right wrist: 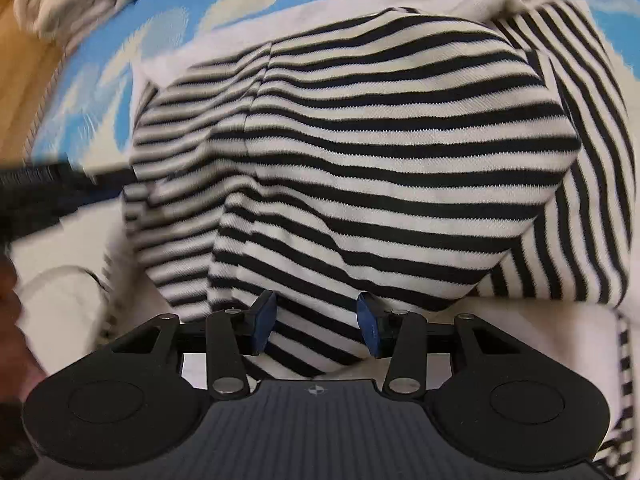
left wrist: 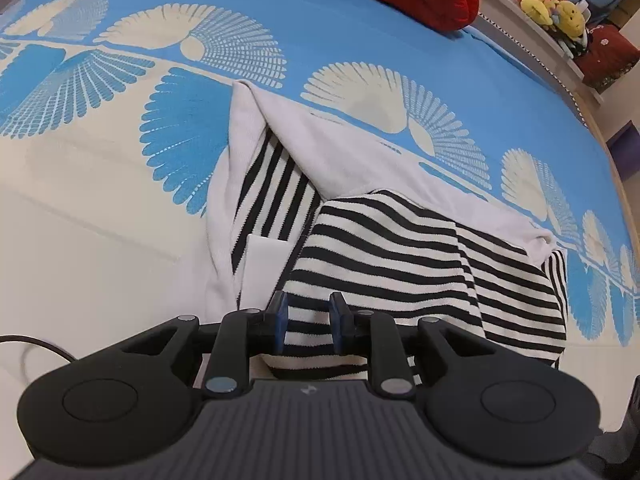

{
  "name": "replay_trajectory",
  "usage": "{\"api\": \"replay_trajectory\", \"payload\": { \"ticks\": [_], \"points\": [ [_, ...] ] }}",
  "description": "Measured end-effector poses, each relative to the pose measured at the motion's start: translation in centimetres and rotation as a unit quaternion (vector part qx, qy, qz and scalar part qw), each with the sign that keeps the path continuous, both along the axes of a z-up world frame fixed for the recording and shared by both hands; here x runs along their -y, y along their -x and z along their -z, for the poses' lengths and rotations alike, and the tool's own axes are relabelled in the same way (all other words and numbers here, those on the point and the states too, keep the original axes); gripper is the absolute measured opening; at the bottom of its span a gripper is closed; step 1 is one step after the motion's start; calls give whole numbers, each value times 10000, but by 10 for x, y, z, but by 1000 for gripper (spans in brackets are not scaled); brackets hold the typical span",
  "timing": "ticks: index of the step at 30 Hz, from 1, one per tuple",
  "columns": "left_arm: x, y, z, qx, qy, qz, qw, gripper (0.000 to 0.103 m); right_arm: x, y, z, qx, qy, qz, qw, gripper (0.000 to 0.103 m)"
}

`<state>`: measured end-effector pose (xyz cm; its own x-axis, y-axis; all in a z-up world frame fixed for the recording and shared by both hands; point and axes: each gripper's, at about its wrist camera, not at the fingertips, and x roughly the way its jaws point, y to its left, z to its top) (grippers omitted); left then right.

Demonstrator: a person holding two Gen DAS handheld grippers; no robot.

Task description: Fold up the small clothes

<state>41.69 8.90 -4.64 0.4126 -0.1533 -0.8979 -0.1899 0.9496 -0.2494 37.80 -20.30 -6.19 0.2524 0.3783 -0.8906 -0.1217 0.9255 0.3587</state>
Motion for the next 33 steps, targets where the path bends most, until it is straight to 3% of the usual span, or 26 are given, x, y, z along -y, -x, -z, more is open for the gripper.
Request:
{"api": "replay_trajectory", "payload": {
  "ticks": [3,6,10,13,17,20,22,27,29,33],
  "points": [
    [3,0,-2,36,56,94,9999,23,21,-6,-29,658,-95,534,9964,47],
    [7,0,0,49,109,257,9996,26,49,-14,-40,980,-31,1160,9884,47],
    [5,0,22,-345,88,279,9990,26,72,-25,-7,336,621,1793,9813,48],
    [5,3,26,-396,-104,331,9986,26,83,-22,2,156,341,2167,9755,48],
    [14,12,25,-126,-218,507,9984,29,82,-19,5,222,335,1975,9795,50],
    [20,29,34,-63,-501,613,9968,29,92,-1,-5,65,53,2459,9693,49],
    [23,43,12,103,-705,609,9956,29,89,22,-36,565,11,2516,9662,49],
    [24,91,-66,995,-871,827,9878,31,97,90,-118,1794,-68,2324,9559,49],
    [23,120,-96,1316,-857,835,9841,36,99,124,-145,2256,-13,2169,9498,50],
    [26,195,-137,2009,-1116,676,9709,41,106,195,-176,3015,-139,1816,9359,54]
  ]
}}
